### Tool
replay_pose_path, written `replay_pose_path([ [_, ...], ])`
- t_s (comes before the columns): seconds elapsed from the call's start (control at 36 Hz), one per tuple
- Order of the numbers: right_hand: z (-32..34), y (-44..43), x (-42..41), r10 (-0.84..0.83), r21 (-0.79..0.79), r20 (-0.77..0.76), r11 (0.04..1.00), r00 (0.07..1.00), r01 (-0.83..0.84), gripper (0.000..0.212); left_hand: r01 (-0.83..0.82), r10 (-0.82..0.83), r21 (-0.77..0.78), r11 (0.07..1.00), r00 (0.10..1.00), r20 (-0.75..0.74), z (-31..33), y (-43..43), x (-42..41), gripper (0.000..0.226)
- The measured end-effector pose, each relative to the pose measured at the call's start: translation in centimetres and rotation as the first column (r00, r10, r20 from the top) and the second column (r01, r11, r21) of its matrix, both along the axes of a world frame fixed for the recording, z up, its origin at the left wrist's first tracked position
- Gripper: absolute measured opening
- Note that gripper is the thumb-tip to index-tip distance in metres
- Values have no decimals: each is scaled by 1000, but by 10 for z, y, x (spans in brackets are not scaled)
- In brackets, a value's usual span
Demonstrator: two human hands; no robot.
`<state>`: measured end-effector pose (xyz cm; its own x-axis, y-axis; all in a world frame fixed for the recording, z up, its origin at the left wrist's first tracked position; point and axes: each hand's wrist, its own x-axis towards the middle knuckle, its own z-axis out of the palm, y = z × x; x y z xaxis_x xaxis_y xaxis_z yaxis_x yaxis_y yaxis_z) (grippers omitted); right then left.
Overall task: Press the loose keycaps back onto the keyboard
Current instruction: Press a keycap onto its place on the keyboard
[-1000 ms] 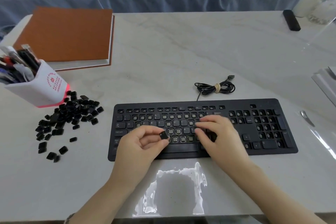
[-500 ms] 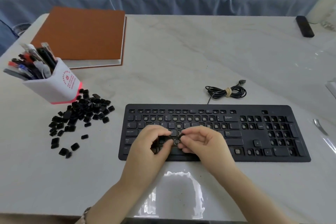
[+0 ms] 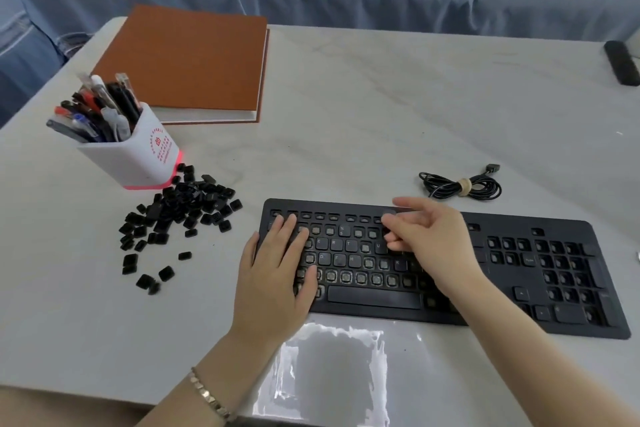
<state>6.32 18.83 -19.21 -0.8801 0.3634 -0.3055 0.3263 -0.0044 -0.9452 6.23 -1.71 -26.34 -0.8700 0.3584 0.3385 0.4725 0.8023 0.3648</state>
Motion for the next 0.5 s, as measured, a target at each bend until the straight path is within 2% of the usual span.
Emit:
replay_pose_path([
  [0.11,-11,2,-7,81,283,-39,957,996,-67,14,-9,9,0,1000,1000,12,-1,0,-1,47],
  [0.22,-19,-1,-6,212,460,-47,872,976,-167,11,-11,11,6,1000,1000,14,-2,-1,0,46],
  [0.33,-28,-7,-4,324,678,-59,707,944,-201,14,-12,12,10,1000,1000,21,-2,-1,0,46],
  [0.39,-34,-8,-3,354,712,-112,681,929,-173,14,-13,13,10,1000,999,30,-1,-1,0,47],
  [0.5,-43,-9,-4,356,707,-151,691,922,-152,15,-14,13,9,1000,999,46,0,-1,0,47],
])
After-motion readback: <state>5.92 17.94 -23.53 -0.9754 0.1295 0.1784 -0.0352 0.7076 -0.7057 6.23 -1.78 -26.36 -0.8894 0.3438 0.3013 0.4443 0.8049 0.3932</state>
